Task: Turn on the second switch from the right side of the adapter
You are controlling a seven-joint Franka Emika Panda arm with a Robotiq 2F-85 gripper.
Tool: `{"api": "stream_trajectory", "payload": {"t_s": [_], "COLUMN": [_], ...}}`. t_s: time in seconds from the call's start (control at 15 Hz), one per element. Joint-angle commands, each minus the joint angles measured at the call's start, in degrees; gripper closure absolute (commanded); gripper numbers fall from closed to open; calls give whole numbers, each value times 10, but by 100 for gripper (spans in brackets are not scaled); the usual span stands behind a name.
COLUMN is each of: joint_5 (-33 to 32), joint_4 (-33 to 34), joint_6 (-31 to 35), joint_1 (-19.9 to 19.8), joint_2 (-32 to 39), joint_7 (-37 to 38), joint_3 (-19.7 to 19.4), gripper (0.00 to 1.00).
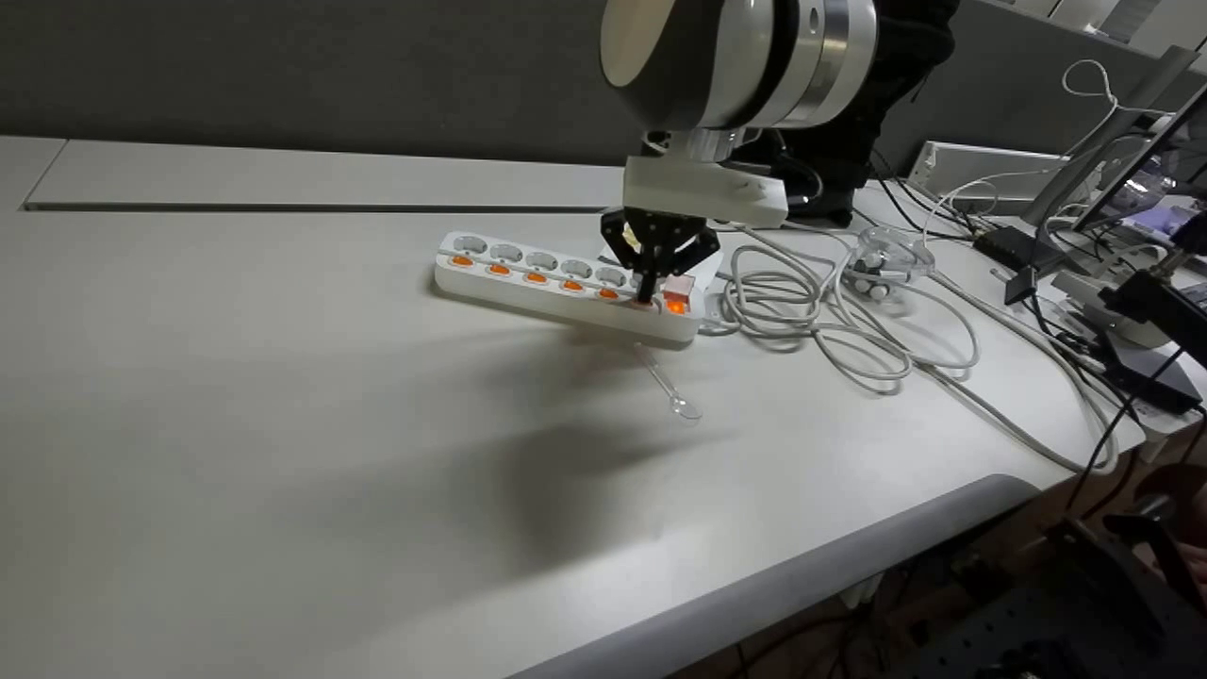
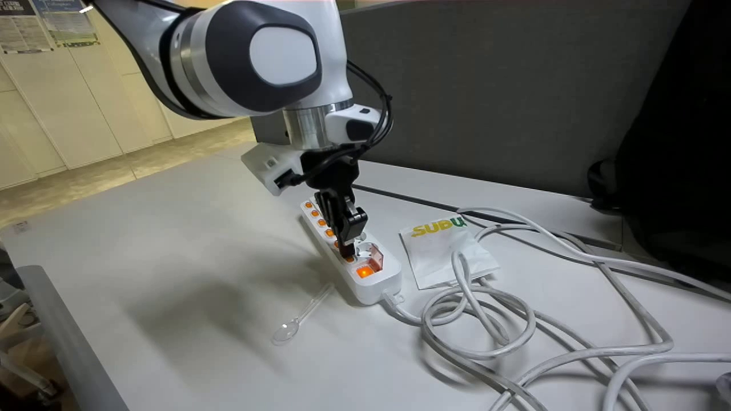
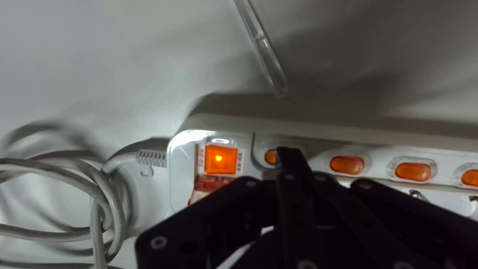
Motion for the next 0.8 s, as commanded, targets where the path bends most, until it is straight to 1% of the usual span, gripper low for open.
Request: {"api": "stream_trajectory", "payload": {"t_s": [0.0,0.73], "joint_5": [11,11], "joint_4": [17,14], "joint_6": [-8,-6], "joint_1": [-3,3], "joint_2": [11,12], "joint_7": [1,3], "joint_3": [4,9], "gripper": [100,100]}}
